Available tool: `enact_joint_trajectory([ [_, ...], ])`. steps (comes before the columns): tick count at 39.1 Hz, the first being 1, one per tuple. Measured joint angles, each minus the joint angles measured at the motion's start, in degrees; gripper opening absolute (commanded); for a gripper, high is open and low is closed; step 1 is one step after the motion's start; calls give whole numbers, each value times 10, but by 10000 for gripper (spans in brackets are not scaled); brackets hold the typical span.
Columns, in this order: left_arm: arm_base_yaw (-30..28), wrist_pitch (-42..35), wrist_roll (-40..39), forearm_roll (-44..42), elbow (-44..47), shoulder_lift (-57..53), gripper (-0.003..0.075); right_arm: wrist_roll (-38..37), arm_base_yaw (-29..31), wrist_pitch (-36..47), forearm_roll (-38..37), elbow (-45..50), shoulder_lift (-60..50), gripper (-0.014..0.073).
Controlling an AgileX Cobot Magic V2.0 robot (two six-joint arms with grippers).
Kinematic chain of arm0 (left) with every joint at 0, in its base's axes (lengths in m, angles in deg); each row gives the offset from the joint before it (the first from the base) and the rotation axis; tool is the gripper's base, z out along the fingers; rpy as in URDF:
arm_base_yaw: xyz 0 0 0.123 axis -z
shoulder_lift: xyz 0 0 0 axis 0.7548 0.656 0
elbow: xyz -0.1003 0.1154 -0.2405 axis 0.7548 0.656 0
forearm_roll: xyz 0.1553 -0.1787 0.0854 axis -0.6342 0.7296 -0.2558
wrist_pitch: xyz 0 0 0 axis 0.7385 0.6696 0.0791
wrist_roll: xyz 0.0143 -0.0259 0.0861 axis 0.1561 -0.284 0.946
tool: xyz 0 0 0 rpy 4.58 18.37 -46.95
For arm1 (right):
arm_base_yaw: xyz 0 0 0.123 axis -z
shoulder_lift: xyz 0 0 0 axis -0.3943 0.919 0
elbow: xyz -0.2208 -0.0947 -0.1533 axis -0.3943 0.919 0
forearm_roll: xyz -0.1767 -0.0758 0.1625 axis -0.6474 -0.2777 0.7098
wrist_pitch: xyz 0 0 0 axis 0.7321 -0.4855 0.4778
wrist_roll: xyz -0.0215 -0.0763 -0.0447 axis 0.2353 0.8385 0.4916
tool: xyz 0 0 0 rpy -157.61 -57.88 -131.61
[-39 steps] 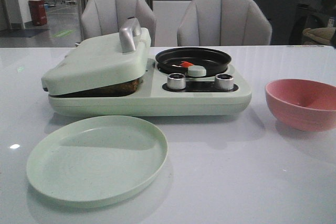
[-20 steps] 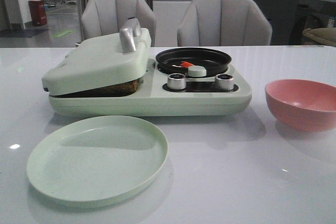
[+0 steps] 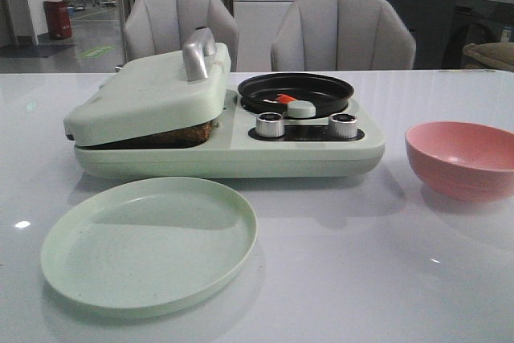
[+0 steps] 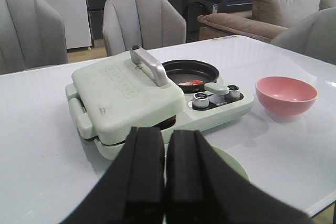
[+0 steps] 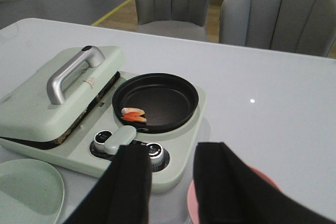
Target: Make breakfast with bread and shrimp
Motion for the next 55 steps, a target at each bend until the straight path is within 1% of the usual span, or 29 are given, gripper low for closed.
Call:
enact_joint_trajectory([
  [6, 0, 0, 0, 0, 0, 0, 112, 0, -31, 34, -1, 85, -100, 340],
  [13, 0, 0, 0, 0, 0, 0, 112, 0, -63, 38, -1, 156, -205, 330],
  [15, 0, 0, 0, 0, 0, 0, 112, 0, -70, 38, 0, 168, -229, 297],
  [20, 0, 0, 0, 0, 0, 0, 112, 0, -74, 32, 4, 181, -272, 181],
  [23, 0, 0, 0, 0, 0, 0, 112, 0, -75, 30, 4, 185, -282, 129],
  [32, 0, 0, 0, 0, 0, 0, 112, 0, -75, 20, 4, 191, -285, 133],
  [44, 0, 0, 0, 0, 0, 0, 112, 0, -75, -40, 7, 191, -285, 133],
  [55, 0, 0, 0, 0, 0, 0, 112, 0, -75, -46, 8, 191, -285, 133],
])
